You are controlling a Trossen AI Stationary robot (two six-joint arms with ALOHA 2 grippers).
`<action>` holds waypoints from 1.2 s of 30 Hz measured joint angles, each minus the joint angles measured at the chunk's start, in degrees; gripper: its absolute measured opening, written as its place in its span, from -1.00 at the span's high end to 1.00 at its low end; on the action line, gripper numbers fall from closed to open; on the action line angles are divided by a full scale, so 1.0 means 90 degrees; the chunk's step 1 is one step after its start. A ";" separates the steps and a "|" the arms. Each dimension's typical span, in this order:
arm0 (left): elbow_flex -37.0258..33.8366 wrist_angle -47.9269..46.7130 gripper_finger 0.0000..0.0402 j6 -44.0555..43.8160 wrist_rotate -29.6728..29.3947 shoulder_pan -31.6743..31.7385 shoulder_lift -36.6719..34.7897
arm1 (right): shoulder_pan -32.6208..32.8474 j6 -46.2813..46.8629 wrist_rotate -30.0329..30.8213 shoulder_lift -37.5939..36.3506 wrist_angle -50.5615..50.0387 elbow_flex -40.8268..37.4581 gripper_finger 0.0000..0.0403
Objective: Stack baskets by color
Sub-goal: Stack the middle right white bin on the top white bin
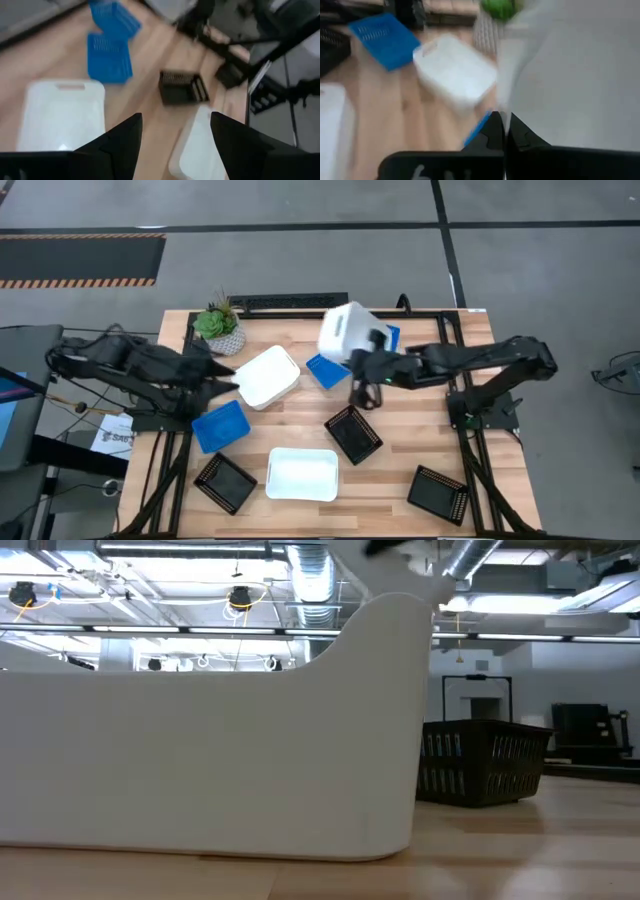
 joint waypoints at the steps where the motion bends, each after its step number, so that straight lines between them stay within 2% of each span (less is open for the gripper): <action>1: 0.0099 0.0013 -0.12 0.0074 -0.0145 0.0002 -0.0094 | -0.0063 -0.0462 -0.0008 0.0158 0.0405 0.0073 0.99; 5: 0.0265 0.0081 -0.12 0.0329 -0.0649 0.0002 -0.0439 | -0.0268 -0.2024 -0.0181 0.0958 0.1558 0.0390 0.99; 11: 0.0284 0.0091 -0.12 0.0459 -0.1205 0.0002 -0.0984 | -0.0411 -0.3445 -0.0363 0.2365 0.2072 0.1242 0.99; 18: 0.0280 0.0068 -0.12 0.0432 -0.1602 0.0002 -0.1330 | -0.0445 -0.4383 -0.0401 0.3877 0.1921 0.2308 0.99; 24: 0.0278 0.0052 -0.12 0.0429 -0.1648 0.0002 -0.1361 | -0.0438 -0.5299 -0.0629 0.4933 0.1656 0.3251 0.99; 30: 0.0278 0.0010 -0.12 0.0430 -0.1648 0.0005 -0.1361 | -0.0484 -0.5707 -0.0775 0.5602 0.0865 0.4011 0.99; 36: 0.0278 -0.0003 -0.12 0.0430 -0.1648 0.0005 -0.1363 | -0.0605 -0.5769 -0.1062 0.5941 0.0246 0.4426 0.99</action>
